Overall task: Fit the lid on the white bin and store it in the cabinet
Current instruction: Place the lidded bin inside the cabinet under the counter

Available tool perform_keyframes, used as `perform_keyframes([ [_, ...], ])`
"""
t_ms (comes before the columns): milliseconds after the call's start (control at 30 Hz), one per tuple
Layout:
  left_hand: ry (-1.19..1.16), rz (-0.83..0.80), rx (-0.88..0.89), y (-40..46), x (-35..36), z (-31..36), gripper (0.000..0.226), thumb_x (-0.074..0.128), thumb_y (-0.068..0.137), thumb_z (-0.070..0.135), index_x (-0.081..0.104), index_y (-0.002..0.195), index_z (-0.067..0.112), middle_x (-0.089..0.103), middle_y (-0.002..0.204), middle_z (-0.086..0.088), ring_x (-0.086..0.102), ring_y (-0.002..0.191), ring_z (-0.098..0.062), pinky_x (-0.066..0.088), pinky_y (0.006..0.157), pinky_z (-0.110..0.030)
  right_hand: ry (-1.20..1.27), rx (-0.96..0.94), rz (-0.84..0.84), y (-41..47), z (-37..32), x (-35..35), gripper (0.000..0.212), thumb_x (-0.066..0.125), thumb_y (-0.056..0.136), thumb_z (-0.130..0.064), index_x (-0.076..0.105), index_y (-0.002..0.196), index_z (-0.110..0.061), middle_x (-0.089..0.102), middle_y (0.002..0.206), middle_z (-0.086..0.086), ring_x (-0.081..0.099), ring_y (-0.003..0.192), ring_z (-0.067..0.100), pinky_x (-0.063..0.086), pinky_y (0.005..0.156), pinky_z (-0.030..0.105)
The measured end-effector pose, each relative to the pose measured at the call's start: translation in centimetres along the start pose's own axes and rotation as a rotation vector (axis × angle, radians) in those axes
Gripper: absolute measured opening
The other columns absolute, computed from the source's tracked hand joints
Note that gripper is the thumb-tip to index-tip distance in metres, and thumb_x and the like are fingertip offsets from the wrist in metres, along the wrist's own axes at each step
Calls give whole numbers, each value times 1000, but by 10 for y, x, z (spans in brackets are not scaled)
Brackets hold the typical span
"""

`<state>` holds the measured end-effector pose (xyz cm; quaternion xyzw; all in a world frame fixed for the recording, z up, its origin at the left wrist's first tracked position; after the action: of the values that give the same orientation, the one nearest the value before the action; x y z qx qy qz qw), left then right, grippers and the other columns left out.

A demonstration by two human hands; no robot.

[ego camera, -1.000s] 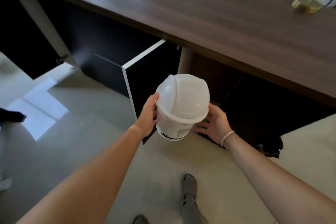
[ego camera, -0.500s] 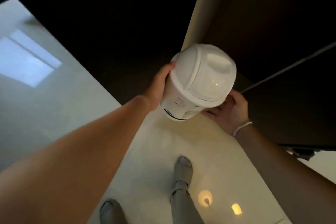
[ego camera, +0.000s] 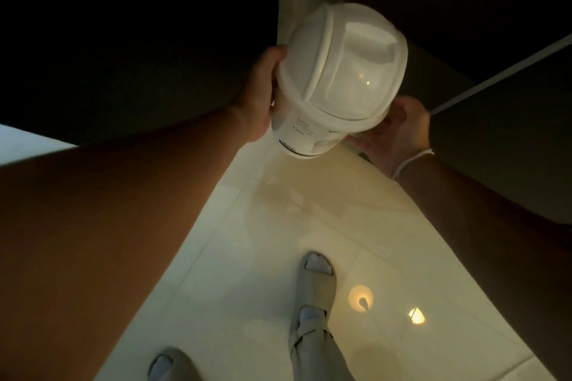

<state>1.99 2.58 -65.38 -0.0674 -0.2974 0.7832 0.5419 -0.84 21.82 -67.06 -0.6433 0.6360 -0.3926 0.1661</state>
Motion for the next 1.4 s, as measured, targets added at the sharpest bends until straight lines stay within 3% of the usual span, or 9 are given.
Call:
perform_keyframes([
  [200,-72,5,-41,46,13,-16,21,42,93,32,57,98,17,60,95,-5,52,98,-24,41,81,-32,79,-80,4,49,-5,-7,24,39,88,-25,57,75,-15,61,77,4,57,82,23,50,75,34],
  [267,-74,19,-68,58,14,-19,23,42,92,31,55,104,17,60,101,-5,52,100,-24,42,85,-35,114,-89,44,64,-6,-11,25,39,89,-22,53,70,-16,59,68,2,54,77,21,47,70,30],
  [400,-13,40,-164,79,13,-30,43,43,90,35,46,131,21,54,129,-6,52,117,-28,41,92,-46,-3,-92,54,92,-3,-17,23,37,92,-26,58,93,-18,64,94,5,59,94,23,49,73,30],
  [500,-6,45,-188,95,16,-38,49,45,91,36,42,138,24,50,137,-6,50,122,-29,40,94,-51,-26,-77,59,111,0,-24,28,36,94,-28,58,108,-18,63,117,8,59,109,24,51,78,31],
  [600,-5,56,-184,109,22,-42,49,46,92,36,40,139,26,47,140,-5,47,125,-30,40,100,-54,-1,-67,75,126,1,-31,36,38,94,-29,55,122,-14,61,126,11,58,115,26,52,79,31],
  [900,-63,136,-188,147,21,-56,52,45,87,28,43,138,17,50,137,-11,49,124,-32,39,103,-59,52,-91,99,172,8,-38,45,42,93,-27,50,134,-10,56,134,14,56,121,27,53,68,27],
  [1100,-131,201,-174,165,18,-63,43,47,91,18,47,133,15,50,138,-10,47,129,-32,38,106,-57,75,-133,98,190,10,-32,45,42,95,-23,45,137,-10,54,136,17,55,121,30,53,76,28],
  [1300,-188,209,-171,184,14,-59,34,45,93,17,53,126,13,54,136,-11,50,128,-31,39,107,-54,88,-185,97,204,3,-18,44,41,96,-23,44,138,-10,54,136,15,56,107,23,50,78,27],
  [1400,-198,189,-158,190,17,-54,31,42,95,20,54,123,14,54,138,-10,49,129,-29,37,109,-53,80,-199,96,213,0,-16,43,41,96,-23,44,137,-10,54,135,17,56,113,27,50,79,27],
])
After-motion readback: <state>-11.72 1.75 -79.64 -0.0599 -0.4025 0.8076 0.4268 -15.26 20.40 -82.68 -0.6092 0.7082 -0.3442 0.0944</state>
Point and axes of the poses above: each hand's wrist, its own y-axis towards the middle knuckle, its own x-axis out of the palm, z = x × y, the point moved 7 cm from there along y, towards the middle knuckle
